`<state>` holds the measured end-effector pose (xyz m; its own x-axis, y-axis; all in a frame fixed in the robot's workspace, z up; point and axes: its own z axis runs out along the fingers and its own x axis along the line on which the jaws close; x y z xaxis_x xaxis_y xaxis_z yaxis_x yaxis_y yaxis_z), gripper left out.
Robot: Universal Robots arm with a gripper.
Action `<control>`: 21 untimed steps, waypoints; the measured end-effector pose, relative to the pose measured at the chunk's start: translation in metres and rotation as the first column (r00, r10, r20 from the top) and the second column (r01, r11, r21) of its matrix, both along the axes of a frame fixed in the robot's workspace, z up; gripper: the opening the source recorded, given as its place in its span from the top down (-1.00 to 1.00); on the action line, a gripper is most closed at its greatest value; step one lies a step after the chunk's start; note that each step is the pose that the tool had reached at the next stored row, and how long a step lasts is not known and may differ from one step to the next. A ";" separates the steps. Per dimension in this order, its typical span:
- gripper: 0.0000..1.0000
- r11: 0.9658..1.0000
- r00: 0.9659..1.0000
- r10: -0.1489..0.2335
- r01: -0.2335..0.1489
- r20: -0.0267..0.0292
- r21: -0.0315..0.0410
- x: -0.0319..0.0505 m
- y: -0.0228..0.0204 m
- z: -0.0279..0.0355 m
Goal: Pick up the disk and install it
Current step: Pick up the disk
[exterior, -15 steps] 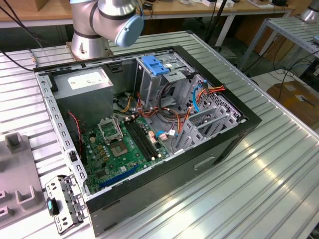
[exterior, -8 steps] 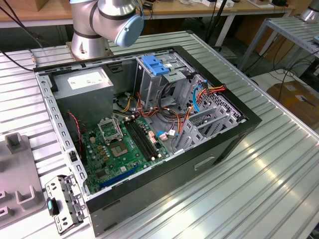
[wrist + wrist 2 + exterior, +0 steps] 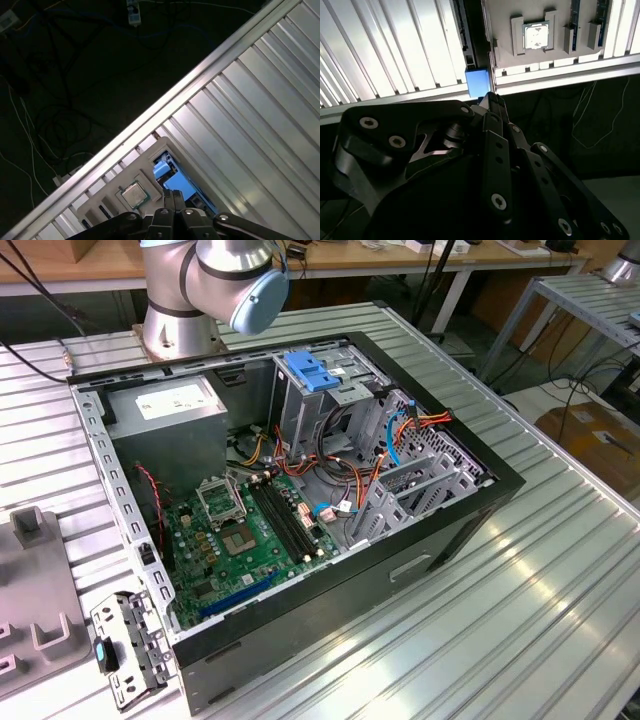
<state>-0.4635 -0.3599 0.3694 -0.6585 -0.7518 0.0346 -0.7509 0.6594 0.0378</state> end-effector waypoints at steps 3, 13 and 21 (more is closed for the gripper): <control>0.79 0.998 0.998 0.061 -0.061 0.000 0.000 0.0000 0.0000 -0.0008; 0.79 0.976 0.976 0.216 -0.216 0.030 -0.006 0.0000 0.0000 -0.0053; 0.79 0.975 0.975 0.221 -0.221 0.031 -0.006 0.0000 0.0001 -0.0053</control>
<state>-0.4636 -0.3599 0.3641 -0.4764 -0.8790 0.0184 -0.8790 0.4766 0.0108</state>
